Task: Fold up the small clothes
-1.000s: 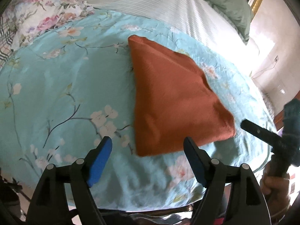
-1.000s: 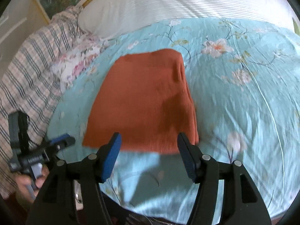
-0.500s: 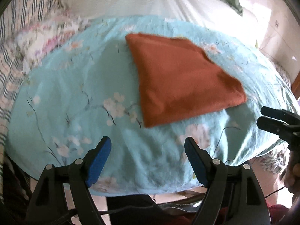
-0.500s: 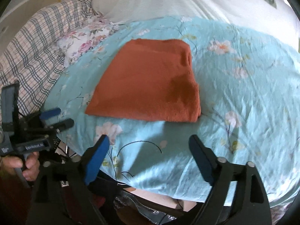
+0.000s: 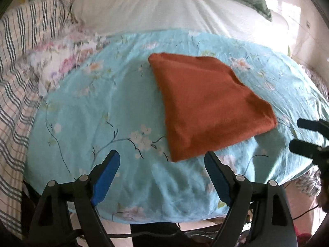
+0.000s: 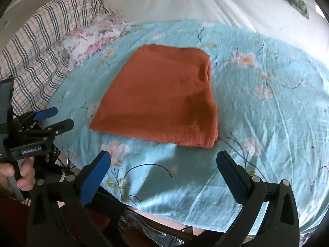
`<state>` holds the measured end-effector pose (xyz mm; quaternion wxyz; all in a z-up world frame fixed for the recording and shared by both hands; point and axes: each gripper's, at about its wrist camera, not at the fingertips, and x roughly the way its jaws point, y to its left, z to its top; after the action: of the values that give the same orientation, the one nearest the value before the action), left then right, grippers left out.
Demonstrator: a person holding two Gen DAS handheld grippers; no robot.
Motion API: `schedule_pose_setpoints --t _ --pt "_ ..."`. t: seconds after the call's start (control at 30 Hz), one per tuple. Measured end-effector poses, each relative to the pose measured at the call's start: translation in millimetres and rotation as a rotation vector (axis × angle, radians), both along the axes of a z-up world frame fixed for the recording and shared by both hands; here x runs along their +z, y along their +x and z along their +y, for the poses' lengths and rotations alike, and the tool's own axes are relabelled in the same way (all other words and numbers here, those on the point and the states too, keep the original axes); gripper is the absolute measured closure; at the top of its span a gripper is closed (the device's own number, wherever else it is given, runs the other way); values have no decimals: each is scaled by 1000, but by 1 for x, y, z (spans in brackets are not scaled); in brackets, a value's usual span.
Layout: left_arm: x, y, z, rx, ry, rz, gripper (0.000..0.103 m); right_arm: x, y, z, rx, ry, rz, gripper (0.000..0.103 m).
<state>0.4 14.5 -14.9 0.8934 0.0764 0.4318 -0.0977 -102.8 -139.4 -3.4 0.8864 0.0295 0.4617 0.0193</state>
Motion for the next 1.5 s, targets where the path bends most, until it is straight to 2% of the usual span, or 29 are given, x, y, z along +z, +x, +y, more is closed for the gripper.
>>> schedule_pose_setpoints --t 0.1,0.5,0.77,0.93,1.1,1.27,1.3,1.37,1.43,1.5 --pt "-9 10 0 22 28 29 18 -5 6 0 12 -5 20 0" --pt "-8 27 -7 33 98 25 18 1 33 -6 46 -21 22 0" --pt "-1 33 -15 36 110 7 18 9 55 -10 48 -31 8 0" --pt "1 42 -14 35 102 8 18 8 65 -16 43 4 1 0" --pt "-2 61 -11 17 5 39 18 7 84 -36 12 57 -33 0" --pt "-13 98 -8 19 -92 83 18 5 118 -67 -37 134 -60 3" --pt "-16 108 -7 24 -115 96 18 4 128 -74 -50 135 -60 5" --pt "-23 129 -3 31 -172 127 18 -1 149 -88 -70 159 -52 22" --pt "-28 148 -3 43 -197 147 18 -8 169 -100 -91 189 -37 33" --pt "-34 166 -4 59 -207 156 18 -20 187 -112 -117 229 -16 36"
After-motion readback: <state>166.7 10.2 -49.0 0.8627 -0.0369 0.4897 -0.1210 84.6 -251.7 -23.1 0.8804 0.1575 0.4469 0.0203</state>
